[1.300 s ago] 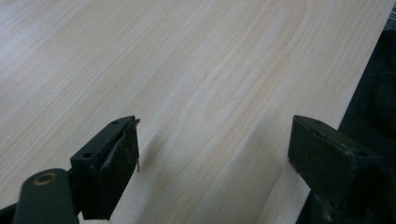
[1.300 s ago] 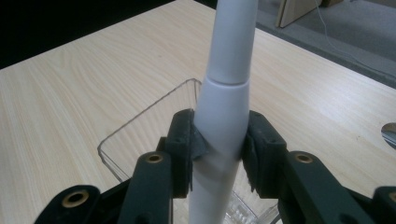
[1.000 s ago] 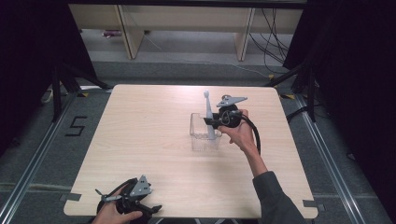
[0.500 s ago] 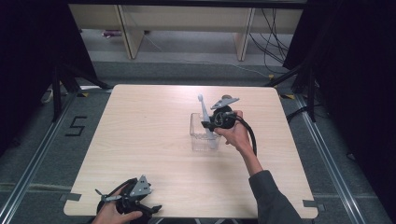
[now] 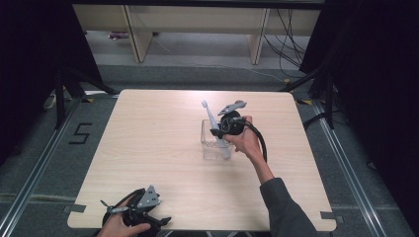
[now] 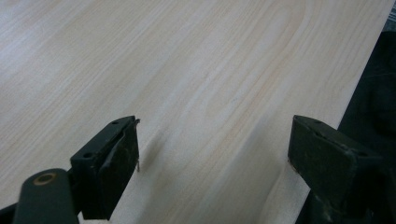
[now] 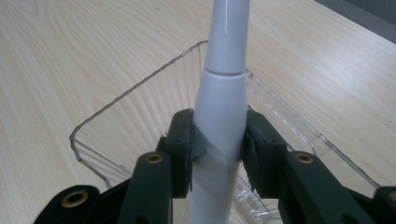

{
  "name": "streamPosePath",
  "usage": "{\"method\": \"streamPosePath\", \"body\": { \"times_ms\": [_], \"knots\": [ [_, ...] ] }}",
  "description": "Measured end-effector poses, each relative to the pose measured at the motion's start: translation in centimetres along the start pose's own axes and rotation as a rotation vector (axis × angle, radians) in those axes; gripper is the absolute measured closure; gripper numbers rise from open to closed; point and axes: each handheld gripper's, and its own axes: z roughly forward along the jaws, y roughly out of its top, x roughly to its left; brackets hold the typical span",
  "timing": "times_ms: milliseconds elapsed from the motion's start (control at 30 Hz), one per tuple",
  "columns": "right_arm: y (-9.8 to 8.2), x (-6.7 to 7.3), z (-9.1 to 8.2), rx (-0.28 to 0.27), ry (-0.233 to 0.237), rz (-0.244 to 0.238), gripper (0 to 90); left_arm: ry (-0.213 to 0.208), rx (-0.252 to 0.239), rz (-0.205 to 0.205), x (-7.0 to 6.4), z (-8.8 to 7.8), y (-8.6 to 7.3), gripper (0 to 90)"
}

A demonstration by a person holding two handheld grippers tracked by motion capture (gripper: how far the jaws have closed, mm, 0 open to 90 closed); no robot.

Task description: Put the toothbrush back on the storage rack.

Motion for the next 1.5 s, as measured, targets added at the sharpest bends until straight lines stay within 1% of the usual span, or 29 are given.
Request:
{"method": "streamPosePath", "body": {
  "times_ms": [33, 67, 100, 133, 200, 233, 267, 300, 333, 400, 433, 467, 533, 567, 633, 667, 733, 800, 833, 867, 933, 1033, 1067, 1133, 1167, 1233, 1300, 1400, 1500],
  "knots": [
    [0.1, 0.0, 0.1, 0.004, -0.001, -0.001, 65.7, 0.0, -0.001, -0.009, -0.1, 0.0, 0.0, 15.7],
    [0.1, 0.1, 0.0, 0.017, 0.006, 0.018, 65.7, 0.0, -0.001, -0.006, 0.0, 0.0, 0.0, 15.7],
    [0.2, 0.1, 0.2, 0.012, 0.001, 0.01, 65.6, -0.001, -0.001, 0.0, 0.0, 0.0, 0.0, 15.7],
    [0.3, 0.2, 0.2, 0.023, 0.003, 0.021, 65.6, 0.0, 0.0, 0.012, 0.1, 0.0, 0.0, 15.8],
    [0.3, 0.1, 0.4, 0.022, -0.003, 0.006, 65.6, 0.0, -0.003, 0.007, 0.0, 0.0, 0.0, 15.7],
    [0.4, 0.2, 0.4, 0.035, 0.006, 0.015, 65.6, 0.0, -0.002, 0.008, 0.0, 0.0, 0.0, 15.7],
    [0.5, 0.3, 0.4, 0.04, 0.001, 0.019, 65.6, -0.001, 0.0, 0.011, 0.0, 0.0, 0.0, 15.7],
    [0.6, 0.2, 0.7, 0.021, -0.003, 0.004, 65.6, -0.002, -0.003, 0.006, 0.0, 0.0, 0.0, 15.7],
    [0.6, 0.2, 0.8, 0.024, -0.006, 0.001, 65.6, -0.006, 0.004, 0.011, 0.1, 0.0, 0.0, 15.7],
    [0.6, 0.3, 0.8, 0.035, 0.0, 0.014, 65.6, -0.006, 0.005, 0.009, 0.1, 0.0, 0.1, 15.7],
    [0.6, 0.3, 0.8, 0.034, -0.009, 0.008, 65.6, -0.004, 0.001, 0.008, 0.1, 0.0, 0.0, 15.8],
    [0.7, 0.3, 0.7, 0.05, 0.002, 0.016, 65.6, -0.002, -0.002, 0.01, 0.0, 0.0, 0.0, 15.8],
    [0.7, 0.2, 0.8, 0.046, -0.011, 0.01, 65.5, -0.004, 0.001, 0.008, 0.1, 0.0, 0.0, 15.7],
    [0.6, 0.3, 0.8, 0.052, 0.0, 0.019, 65.5, 0.0, -0.004, -0.008, -0.1, 0.0, 0.0, 15.8],
    [0.6, 0.2, 1.0, 0.039, -0.002, 0.027, 65.5, 0.0, -0.003, 0.006, 0.0, -0.1, 0.0, 15.7],
    [0.6, 0.3, 1.0, 0.043, -0.004, 0.042, 65.5, -0.004, -0.002, 0.007, 0.1, 0.0, 0.0, 15.7],
    [0.6, 0.2, 1.1, 0.038, 0.002, 0.032, 65.4, -0.003, 0.0, 0.006, 0.1, 0.0, 0.0, 15.7],
    [0.7, 0.2, 1.0, 0.055, -0.008, 0.031, 65.4, 0.0, -0.004, 0.004, 0.0, 0.0, 0.0, 15.7],
    [0.7, 0.2, 1.0, 0.055, 0.001, 0.032, 65.4, 0.0, -0.004, 0.004, 0.0, 0.0, 0.0, 15.7],
    [0.7, 0.2, 1.1, 0.051, -0.004, 0.019, 65.4, 0.001, -0.004, 0.005, 0.0, 0.0, 0.0, 15.8],
    [0.8, 0.3, 1.1, 0.061, -0.003, 0.035, 65.4, -0.002, -0.004, 0.006, 0.1, 0.0, 0.0, 15.7],
    [0.8, 0.3, 1.4, 0.049, -0.006, 0.017, 65.3, -0.004, 0.003, 0.008, 0.1, 0.0, 0.0, 15.8],
    [0.8, 0.3, 1.4, 0.058, -0.012, 0.004, 65.3, -0.003, -0.002, 0.006, 0.1, 0.0, 0.0, 15.7],
    [0.9, 0.5, 1.5, 0.07, -0.004, 0.02, 65.3, -0.006, 0.004, -0.001, 0.0, -0.1, 0.0, 15.7],
    [0.9, 0.5, 1.5, 0.072, -0.008, 0.019, 65.3, -0.008, 0.005, 0.013, 0.1, -0.1, 0.1, 15.7],
    [1.0, 0.5, 1.6, 0.072, -0.011, 0.021, 65.2, -0.007, 0.004, 0.01, 0.1, -0.1, 0.1, 15.7],
    [1.0, 0.6, 1.8, 0.067, -0.009, 0.038, 65.1, -0.007, 0.004, 0.01, 0.1, -0.1, 0.1, 15.7],
    [1.0, 0.4, 1.8, 0.068, -0.022, 0.002, 65.1, -0.007, 0.003, 0.01, 0.1, -0.1, 0.1, 15.7],
    [1.0, 0.4, 1.8, 0.065, -0.017, -0.001, 65.0, -0.007, 0.005, 0.011, 0.1, -0.1, 0.1, 15.7]
  ]
}}
